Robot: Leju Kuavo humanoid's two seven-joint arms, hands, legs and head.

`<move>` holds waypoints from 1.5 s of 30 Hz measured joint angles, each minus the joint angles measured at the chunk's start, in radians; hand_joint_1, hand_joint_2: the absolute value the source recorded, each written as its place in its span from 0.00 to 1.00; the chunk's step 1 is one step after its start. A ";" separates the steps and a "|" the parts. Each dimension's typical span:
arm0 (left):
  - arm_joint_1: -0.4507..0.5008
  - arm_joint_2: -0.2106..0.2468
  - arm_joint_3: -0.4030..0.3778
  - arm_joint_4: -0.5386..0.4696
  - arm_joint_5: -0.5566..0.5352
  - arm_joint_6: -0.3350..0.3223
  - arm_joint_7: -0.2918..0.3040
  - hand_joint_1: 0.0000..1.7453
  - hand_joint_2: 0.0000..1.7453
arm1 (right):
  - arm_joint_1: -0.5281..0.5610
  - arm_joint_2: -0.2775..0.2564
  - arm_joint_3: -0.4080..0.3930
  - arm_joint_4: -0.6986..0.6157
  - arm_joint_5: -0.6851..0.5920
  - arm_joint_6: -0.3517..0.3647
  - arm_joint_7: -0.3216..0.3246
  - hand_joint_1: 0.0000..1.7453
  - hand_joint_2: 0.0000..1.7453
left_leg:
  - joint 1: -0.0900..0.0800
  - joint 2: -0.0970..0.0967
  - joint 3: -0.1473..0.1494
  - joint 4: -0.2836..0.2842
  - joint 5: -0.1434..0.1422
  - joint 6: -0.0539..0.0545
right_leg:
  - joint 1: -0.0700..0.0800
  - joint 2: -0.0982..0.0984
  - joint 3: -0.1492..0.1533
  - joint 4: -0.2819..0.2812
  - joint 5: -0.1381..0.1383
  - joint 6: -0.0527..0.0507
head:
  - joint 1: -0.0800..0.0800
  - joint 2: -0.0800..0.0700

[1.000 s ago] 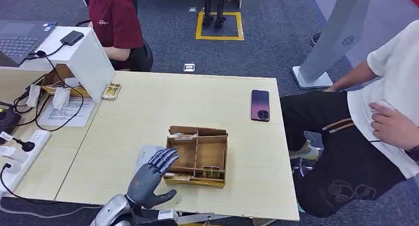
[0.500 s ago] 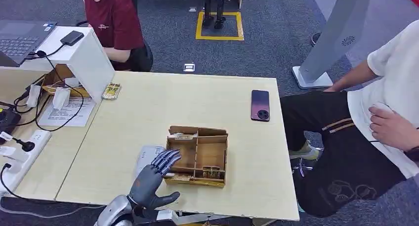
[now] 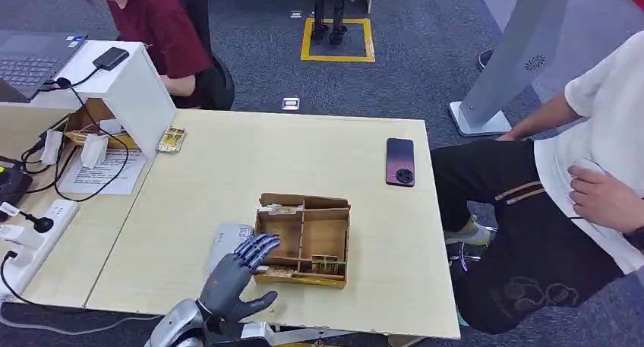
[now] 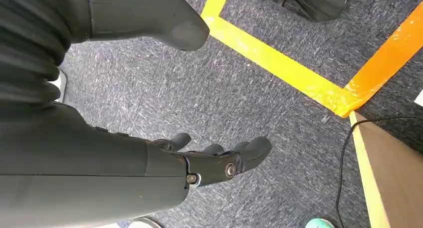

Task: Pass the card to the sensor for recognition and then transmit it.

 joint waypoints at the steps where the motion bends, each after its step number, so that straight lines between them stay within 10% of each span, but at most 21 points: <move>1: 0.000 0.000 0.000 0.000 0.002 -0.006 -0.001 1.00 1.00 | 0.000 0.000 0.000 0.000 0.000 0.000 0.000 0.00 1.00 | 0.000 0.000 0.000 0.000 0.000 0.000 | 0.000 0.000 0.000 0.000 0.000 0.000 | 0.000 0.000; 30: -0.007 0.010 0.001 -0.003 0.037 -0.021 -0.019 1.00 1.00 | -0.001 0.000 -0.011 -0.004 -0.003 -0.005 -0.010 0.00 1.00 | 0.000 0.000 0.000 0.000 0.000 -0.001 | 0.000 0.000 0.000 0.000 0.000 0.000 | 0.000 0.000; 45: -0.050 0.110 0.053 -0.227 0.121 -0.117 -0.031 1.00 1.00 | 0.000 0.000 -0.025 -0.007 -0.005 -0.006 -0.016 0.00 1.00 | 0.000 0.000 0.000 0.000 0.002 0.000 | 0.000 0.000 0.000 0.001 0.001 0.001 | 0.000 0.000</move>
